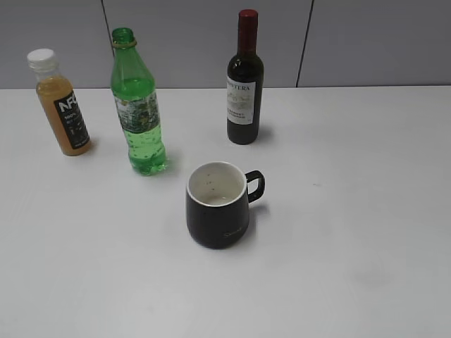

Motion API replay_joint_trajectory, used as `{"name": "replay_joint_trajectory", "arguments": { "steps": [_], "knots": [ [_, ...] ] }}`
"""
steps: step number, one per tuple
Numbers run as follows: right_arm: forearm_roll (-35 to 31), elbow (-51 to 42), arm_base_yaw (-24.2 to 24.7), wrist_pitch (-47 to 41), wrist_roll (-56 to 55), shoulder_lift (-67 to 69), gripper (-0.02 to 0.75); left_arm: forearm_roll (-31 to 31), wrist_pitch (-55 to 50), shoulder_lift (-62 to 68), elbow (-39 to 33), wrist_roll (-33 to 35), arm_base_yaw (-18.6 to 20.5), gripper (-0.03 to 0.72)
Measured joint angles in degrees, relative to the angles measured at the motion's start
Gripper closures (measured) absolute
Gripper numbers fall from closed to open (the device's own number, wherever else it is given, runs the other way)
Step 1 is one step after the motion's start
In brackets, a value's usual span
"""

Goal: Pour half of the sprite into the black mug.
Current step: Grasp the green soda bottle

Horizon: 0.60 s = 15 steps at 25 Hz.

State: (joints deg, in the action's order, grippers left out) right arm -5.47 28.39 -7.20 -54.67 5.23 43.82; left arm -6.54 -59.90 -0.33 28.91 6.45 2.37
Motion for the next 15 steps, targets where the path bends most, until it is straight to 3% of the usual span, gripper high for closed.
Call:
{"name": "replay_joint_trajectory", "arguments": {
  "steps": [15],
  "knots": [
    [-0.19, -4.28, 0.00, 0.71, 0.00, -26.21, 0.146, 0.00, 0.00, 0.00, 0.00, 0.00, 0.00, 0.167]
  ]
}}
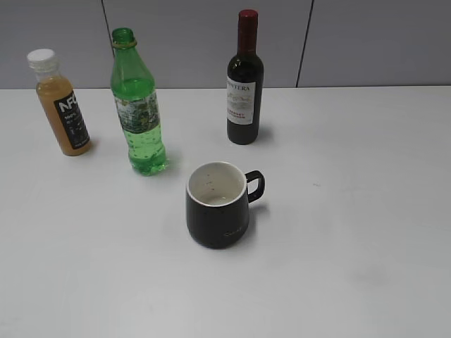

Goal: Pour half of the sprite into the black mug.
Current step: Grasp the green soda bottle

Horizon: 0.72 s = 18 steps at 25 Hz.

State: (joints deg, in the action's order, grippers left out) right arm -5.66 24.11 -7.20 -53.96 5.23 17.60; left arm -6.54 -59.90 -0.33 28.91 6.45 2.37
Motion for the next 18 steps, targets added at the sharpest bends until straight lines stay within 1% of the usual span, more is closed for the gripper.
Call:
{"name": "replay_joint_trajectory", "arguments": {
  "steps": [11, 18],
  "knots": [
    [-0.05, -0.18, 0.00, -0.06, 0.00, -16.83, 0.146, 0.00, 0.00, 0.00, 0.00, 0.00, 0.00, 0.167],
    [-0.16, -0.34, 0.00, -0.06, 0.00, -17.85, 0.147, -0.04, 0.00, 0.00, 0.00, 0.00, 0.00, 0.167]
  ]
}}
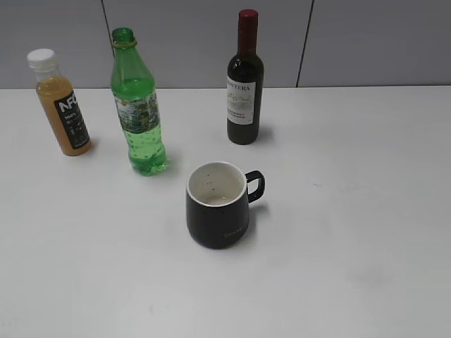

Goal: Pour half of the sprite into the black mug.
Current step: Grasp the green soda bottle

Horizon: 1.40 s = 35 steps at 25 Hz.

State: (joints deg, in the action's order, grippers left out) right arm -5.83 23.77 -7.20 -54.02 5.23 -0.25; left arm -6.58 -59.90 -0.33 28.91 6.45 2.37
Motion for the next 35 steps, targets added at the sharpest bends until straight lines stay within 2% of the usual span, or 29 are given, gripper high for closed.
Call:
{"name": "replay_joint_trajectory", "arguments": {
  "steps": [31, 35],
  "knots": [
    [-0.02, 0.00, 0.00, 0.00, 0.00, 0.00, 0.148, 0.00, 0.00, 0.00, 0.00, 0.00, 0.00, 0.166],
    [-0.02, 0.00, 0.00, 0.00, 0.00, 0.00, 0.148, 0.00, 0.00, 0.00, 0.00, 0.00, 0.00, 0.079]
  ]
}}
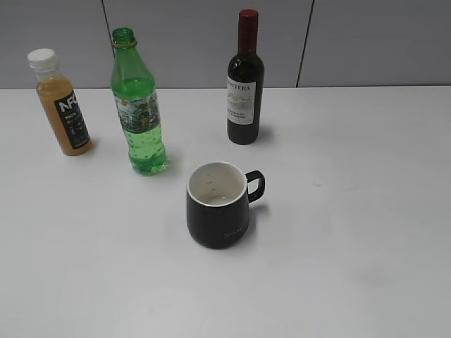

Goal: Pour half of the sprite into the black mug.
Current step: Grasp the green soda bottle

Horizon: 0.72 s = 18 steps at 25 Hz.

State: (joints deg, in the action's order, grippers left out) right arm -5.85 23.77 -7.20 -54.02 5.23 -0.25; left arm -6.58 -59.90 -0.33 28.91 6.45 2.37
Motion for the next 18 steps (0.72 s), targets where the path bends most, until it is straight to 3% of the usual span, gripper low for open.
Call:
{"name": "replay_joint_trajectory", "arguments": {
  "steps": [5, 10, 18],
  "knots": [
    [0.00, 0.00, 0.00, 0.00, 0.00, 0.00, 0.148, 0.00, 0.91, -0.01, 0.23, 0.00, 0.00, 0.003],
    [-0.04, 0.00, 0.00, 0.00, 0.00, 0.00, 0.148, -2.95, 9.82, 0.64, 0.98, 0.15, 0.00, 0.001],
    [-0.04, 0.00, 0.00, 0.00, 0.00, 0.00, 0.148, -9.61, 27.70, 13.28, 0.98, 8.04, 0.00, 0.020]
  ]
}}
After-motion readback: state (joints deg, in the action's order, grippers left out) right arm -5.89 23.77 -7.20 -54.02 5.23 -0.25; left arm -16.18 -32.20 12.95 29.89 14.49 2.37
